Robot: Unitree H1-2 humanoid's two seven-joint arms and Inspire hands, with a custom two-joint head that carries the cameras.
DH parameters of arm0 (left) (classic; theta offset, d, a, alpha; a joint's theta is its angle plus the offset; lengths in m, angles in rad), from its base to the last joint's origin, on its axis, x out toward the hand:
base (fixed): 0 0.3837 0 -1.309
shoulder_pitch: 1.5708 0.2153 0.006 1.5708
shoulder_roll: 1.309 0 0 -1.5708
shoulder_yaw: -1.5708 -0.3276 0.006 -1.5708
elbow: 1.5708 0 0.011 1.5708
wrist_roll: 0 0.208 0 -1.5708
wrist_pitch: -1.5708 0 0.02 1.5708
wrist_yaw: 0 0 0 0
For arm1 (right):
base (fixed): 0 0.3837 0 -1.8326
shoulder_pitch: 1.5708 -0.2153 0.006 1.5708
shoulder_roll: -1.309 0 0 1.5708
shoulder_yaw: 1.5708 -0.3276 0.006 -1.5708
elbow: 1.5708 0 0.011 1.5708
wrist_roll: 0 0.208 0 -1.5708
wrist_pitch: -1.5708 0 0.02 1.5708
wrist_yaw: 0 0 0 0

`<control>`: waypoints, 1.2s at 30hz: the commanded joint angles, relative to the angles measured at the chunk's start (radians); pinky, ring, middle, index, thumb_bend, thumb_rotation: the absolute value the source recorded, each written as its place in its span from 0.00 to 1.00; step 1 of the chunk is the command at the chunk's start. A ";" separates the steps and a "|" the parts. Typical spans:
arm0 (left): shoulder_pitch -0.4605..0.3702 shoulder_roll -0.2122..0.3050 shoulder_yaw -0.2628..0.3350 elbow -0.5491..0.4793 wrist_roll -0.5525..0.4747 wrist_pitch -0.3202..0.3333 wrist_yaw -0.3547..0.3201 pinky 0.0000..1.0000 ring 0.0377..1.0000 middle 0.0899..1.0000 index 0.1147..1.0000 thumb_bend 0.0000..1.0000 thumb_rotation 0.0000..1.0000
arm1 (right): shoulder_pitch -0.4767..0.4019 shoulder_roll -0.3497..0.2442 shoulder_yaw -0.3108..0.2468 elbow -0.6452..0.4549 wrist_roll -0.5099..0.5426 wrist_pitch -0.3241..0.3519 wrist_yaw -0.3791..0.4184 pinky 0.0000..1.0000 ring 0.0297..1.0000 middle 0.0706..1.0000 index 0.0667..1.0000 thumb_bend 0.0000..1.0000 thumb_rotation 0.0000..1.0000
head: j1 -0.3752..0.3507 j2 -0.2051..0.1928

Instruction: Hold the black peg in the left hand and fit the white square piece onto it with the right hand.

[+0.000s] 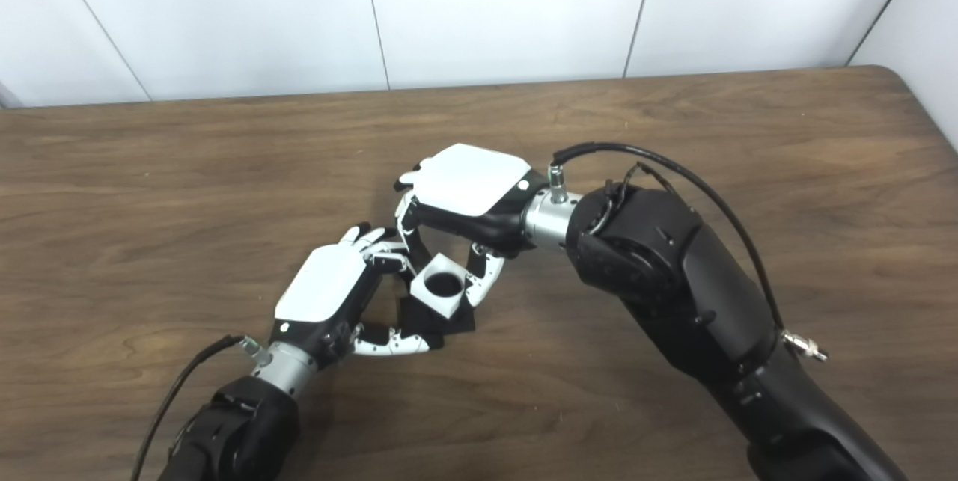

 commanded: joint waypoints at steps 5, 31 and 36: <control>0.001 0.002 -0.016 0.005 0.014 0.005 -0.036 1.00 0.92 0.76 0.42 0.52 0.06 | -0.024 0.003 -0.009 -0.010 -0.003 -0.011 -0.032 0.95 0.92 0.76 0.45 0.52 0.13 | 0.000 0.001; 0.004 0.002 -0.011 0.000 0.007 0.004 -0.035 1.00 0.92 0.77 0.42 0.52 0.06 | -0.019 0.008 -0.004 -0.019 -0.037 0.012 0.004 0.93 0.92 0.79 0.57 1.00 0.29 | -0.005 0.013; 0.008 0.004 -0.010 -0.005 0.007 0.005 -0.038 1.00 0.92 0.76 0.42 0.52 0.06 | -0.017 0.008 -0.006 -0.019 -0.034 0.015 0.002 0.93 0.92 0.79 0.58 1.00 0.30 | -0.007 0.017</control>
